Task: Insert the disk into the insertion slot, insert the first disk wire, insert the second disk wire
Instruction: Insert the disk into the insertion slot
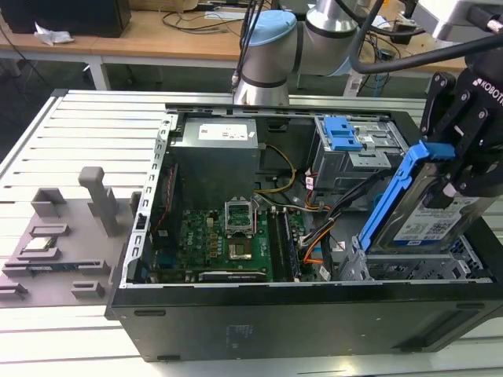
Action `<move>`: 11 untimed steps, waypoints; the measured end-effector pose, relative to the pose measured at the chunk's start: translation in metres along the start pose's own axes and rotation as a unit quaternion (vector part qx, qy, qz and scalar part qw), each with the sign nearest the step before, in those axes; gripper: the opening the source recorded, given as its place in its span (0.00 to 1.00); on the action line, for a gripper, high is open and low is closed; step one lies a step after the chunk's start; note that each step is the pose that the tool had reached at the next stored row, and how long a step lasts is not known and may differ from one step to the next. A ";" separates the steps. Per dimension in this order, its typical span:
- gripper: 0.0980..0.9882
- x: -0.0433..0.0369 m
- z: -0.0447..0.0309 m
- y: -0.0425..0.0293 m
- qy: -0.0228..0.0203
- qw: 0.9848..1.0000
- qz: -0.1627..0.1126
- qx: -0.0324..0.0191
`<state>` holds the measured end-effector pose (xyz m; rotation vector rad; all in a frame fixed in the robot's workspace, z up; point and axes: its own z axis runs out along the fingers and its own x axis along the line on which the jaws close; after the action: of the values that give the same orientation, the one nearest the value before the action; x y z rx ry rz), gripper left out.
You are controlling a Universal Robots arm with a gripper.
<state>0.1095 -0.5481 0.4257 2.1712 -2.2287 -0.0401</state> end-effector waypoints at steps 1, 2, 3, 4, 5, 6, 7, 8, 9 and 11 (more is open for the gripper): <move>0.30 0.0000 0.0012 0.0000 0.000 1.000 0.000 0.000; 0.30 0.0000 0.0030 0.0000 0.000 1.000 0.000 0.000; 0.30 0.0000 0.0047 0.0000 0.000 1.000 0.000 0.000; 0.30 0.0000 0.0059 0.0000 0.000 1.000 0.000 0.000; 0.30 0.0000 0.0082 -0.0001 0.000 1.000 0.000 0.000; 0.30 0.0000 0.0100 -0.0002 0.000 1.000 0.000 0.000; 0.30 0.0000 0.0114 -0.0002 0.000 1.000 0.000 0.000; 0.30 0.0000 0.0137 -0.0003 0.000 1.000 0.000 0.000; 0.30 0.0000 0.0154 -0.0004 0.000 1.000 0.000 0.000; 0.30 0.0000 0.0193 -0.0005 0.000 1.000 0.000 0.000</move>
<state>0.1093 -0.5481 0.4063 2.1712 -2.2287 -0.0402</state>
